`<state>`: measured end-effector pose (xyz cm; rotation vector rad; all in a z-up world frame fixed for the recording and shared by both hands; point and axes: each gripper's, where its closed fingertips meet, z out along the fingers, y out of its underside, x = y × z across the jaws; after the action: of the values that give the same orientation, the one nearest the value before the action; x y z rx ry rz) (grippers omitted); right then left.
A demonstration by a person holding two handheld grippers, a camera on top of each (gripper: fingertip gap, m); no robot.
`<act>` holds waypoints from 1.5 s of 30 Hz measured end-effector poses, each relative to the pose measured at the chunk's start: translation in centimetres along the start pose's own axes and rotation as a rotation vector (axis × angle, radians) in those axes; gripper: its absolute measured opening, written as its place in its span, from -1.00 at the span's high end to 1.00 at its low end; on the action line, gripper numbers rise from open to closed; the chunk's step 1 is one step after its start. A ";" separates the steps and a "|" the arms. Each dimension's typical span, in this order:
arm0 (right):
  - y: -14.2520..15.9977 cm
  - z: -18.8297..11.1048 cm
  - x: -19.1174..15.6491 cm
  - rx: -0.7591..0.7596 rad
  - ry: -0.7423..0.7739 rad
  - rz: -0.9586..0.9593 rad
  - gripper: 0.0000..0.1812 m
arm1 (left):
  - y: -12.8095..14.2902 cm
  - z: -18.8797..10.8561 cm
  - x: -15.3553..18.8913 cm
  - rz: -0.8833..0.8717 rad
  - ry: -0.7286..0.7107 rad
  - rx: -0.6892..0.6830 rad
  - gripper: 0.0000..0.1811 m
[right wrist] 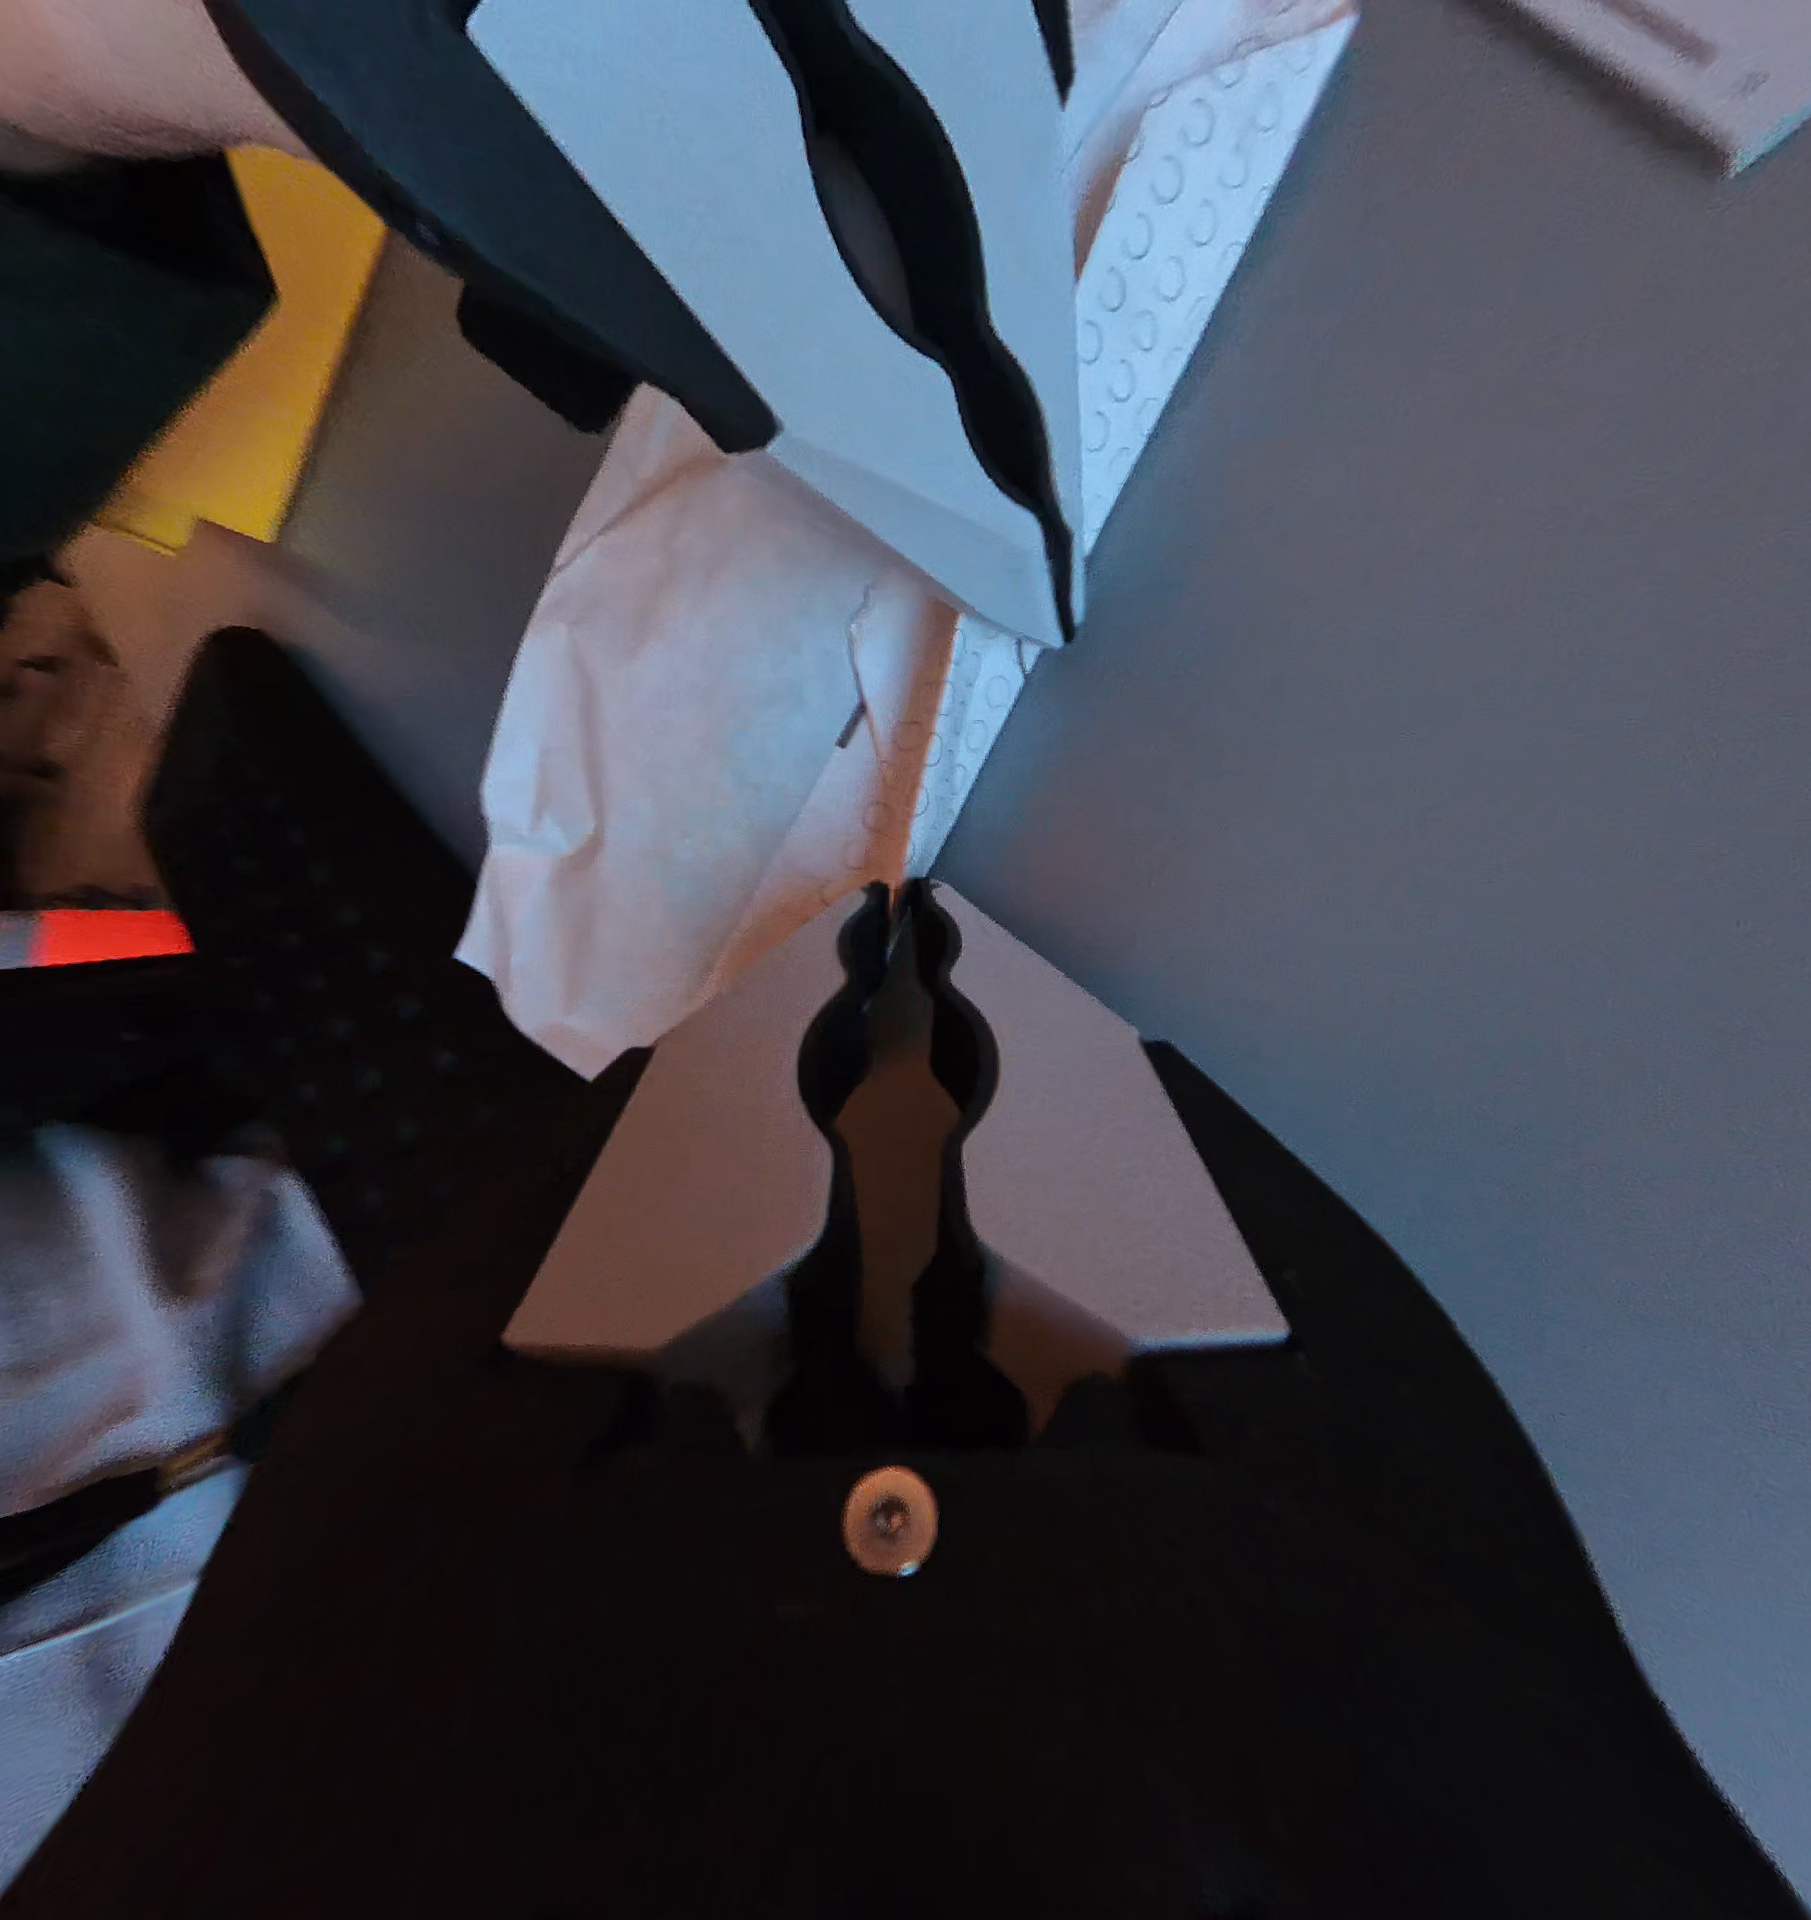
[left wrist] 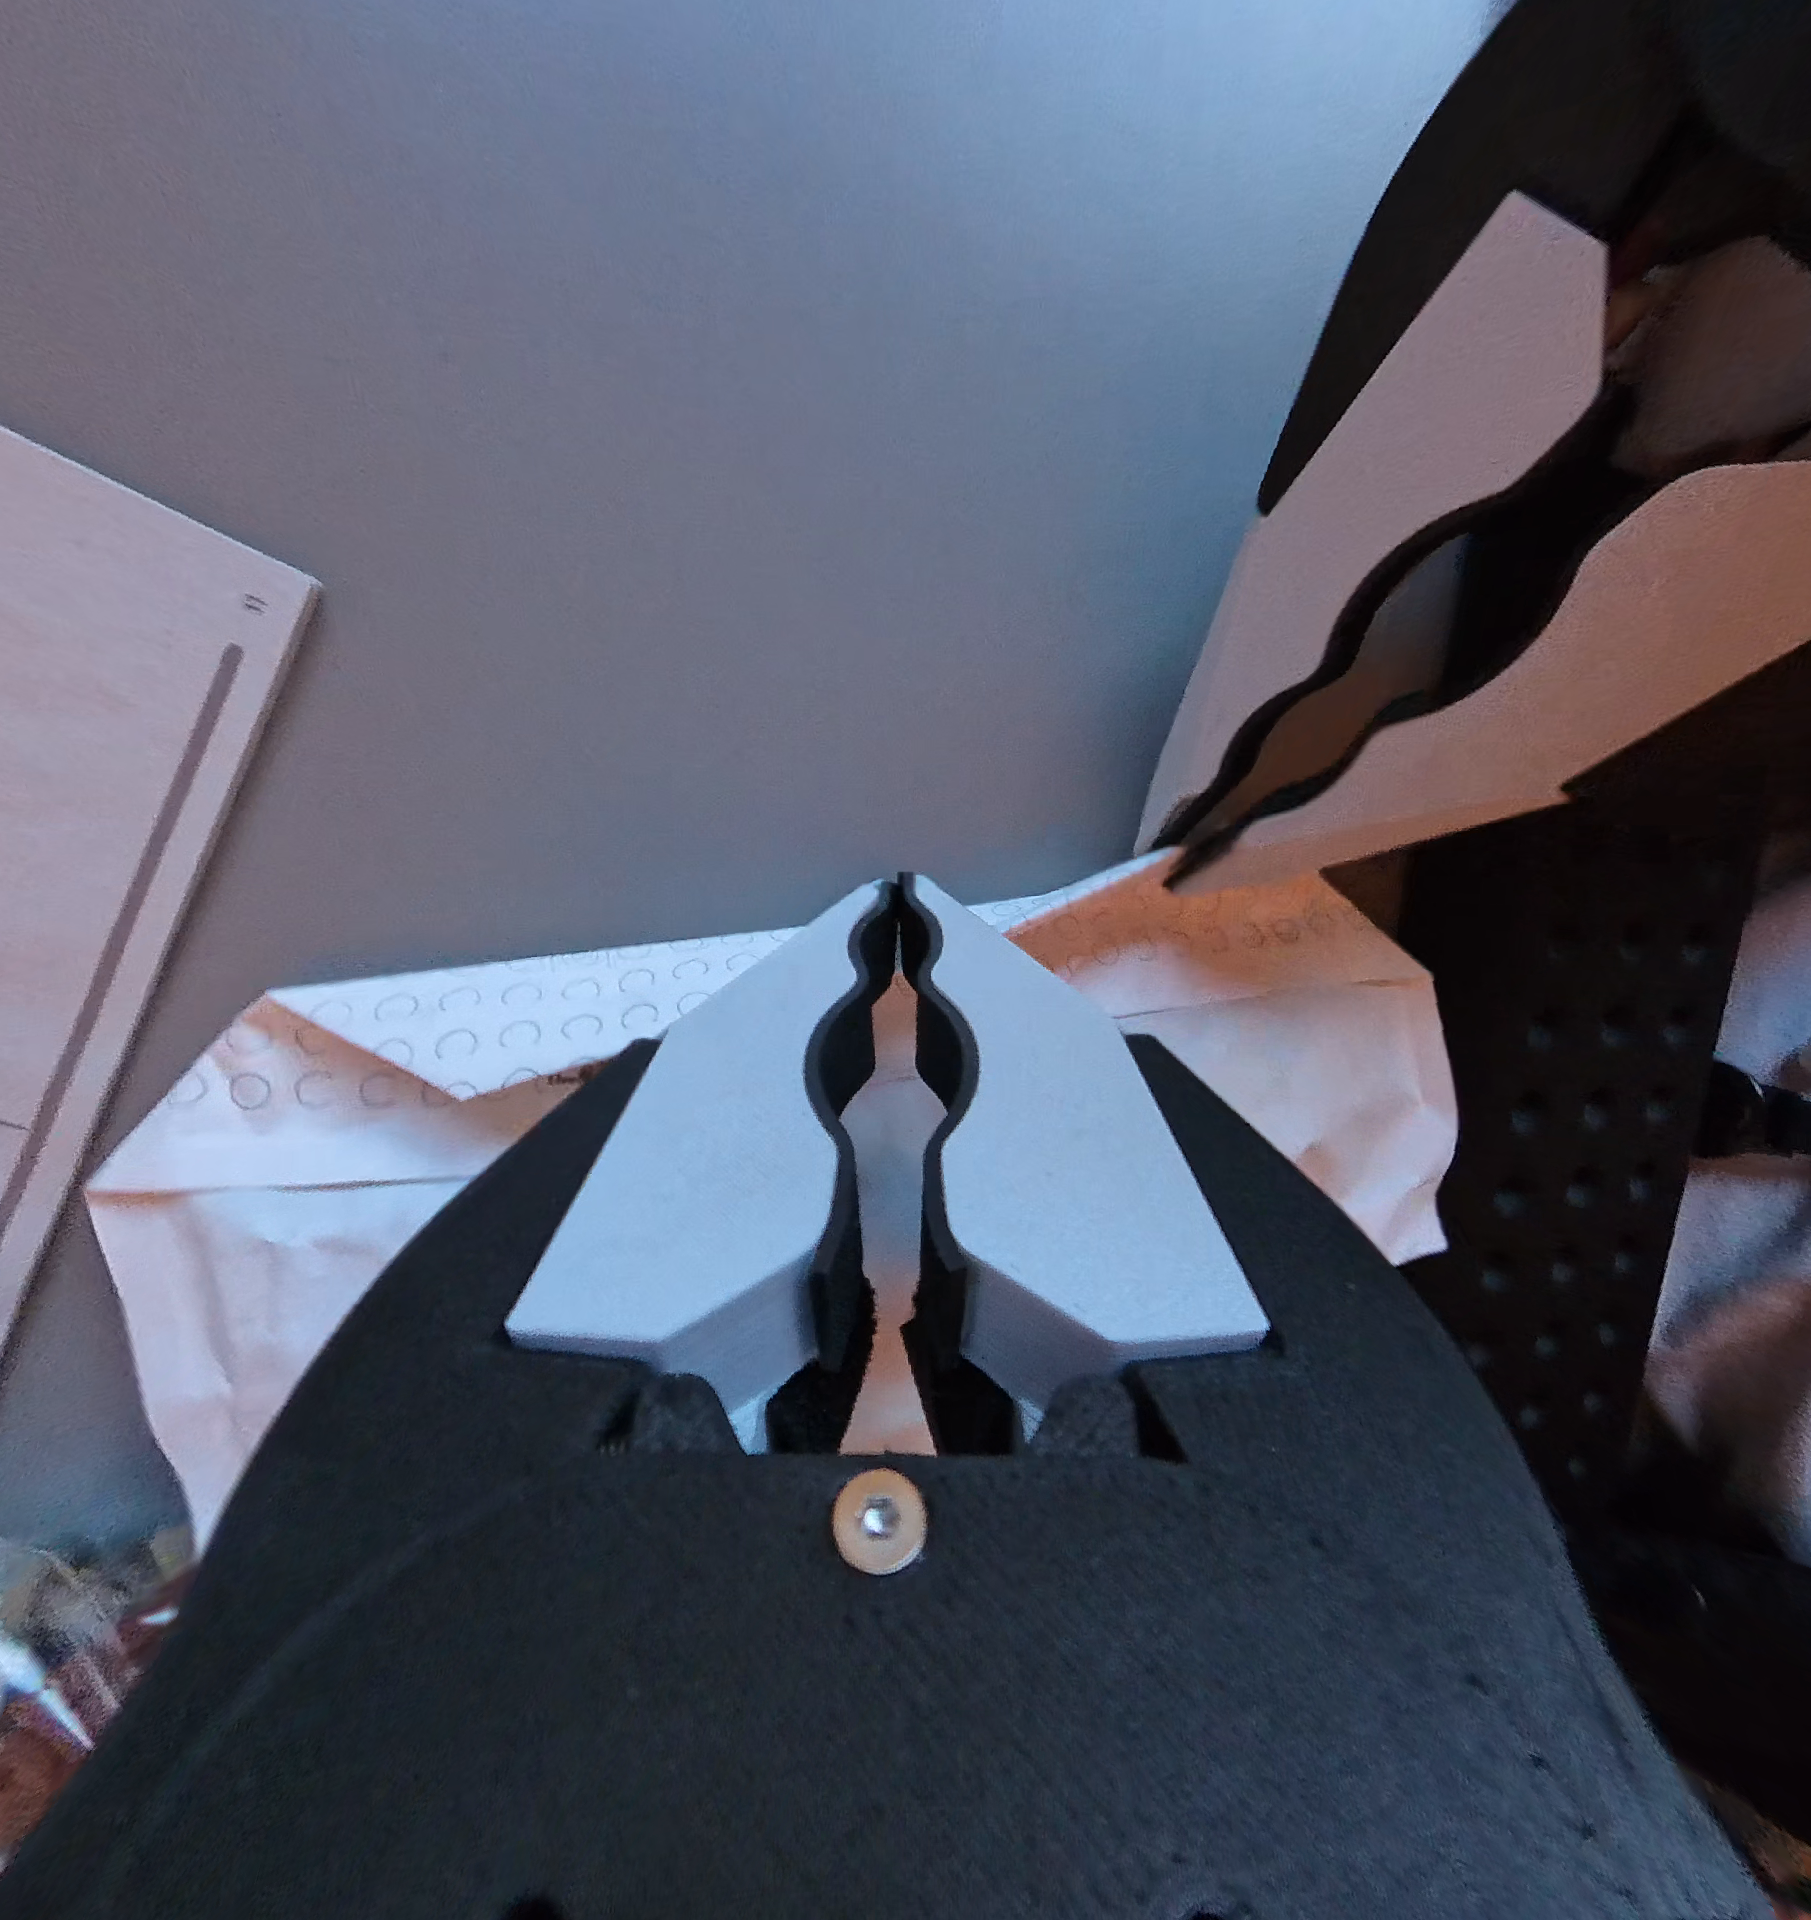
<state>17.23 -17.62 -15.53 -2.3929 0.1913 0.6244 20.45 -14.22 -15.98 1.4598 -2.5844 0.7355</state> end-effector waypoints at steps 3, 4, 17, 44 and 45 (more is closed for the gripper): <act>-0.3 -0.9 1.1 -0.027 0.159 -0.188 0.99 | -1.0 -0.8 0.0 0.045 -0.010 0.082 1.00; -0.6 -1.2 1.6 -0.035 0.218 -0.258 0.99 | -1.4 -1.1 0.0 0.072 -0.024 0.106 1.00; -5.8 -7.1 7.7 -0.047 0.747 -1.060 1.00 | -6.7 -4.3 -1.9 0.434 -0.300 0.222 0.36; -2.7 -4.7 9.3 -0.159 0.769 -1.527 0.98 | -7.5 0.1 -0.9 0.214 -0.046 0.182 1.00; -2.7 -4.7 9.2 -0.160 0.767 -1.533 0.98 | -7.3 0.8 -0.9 0.175 -0.012 0.153 1.00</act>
<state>27.93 -18.25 -15.26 -2.0003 -1.2735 -0.9828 27.08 -17.00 -14.31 1.2881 -2.7453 0.9674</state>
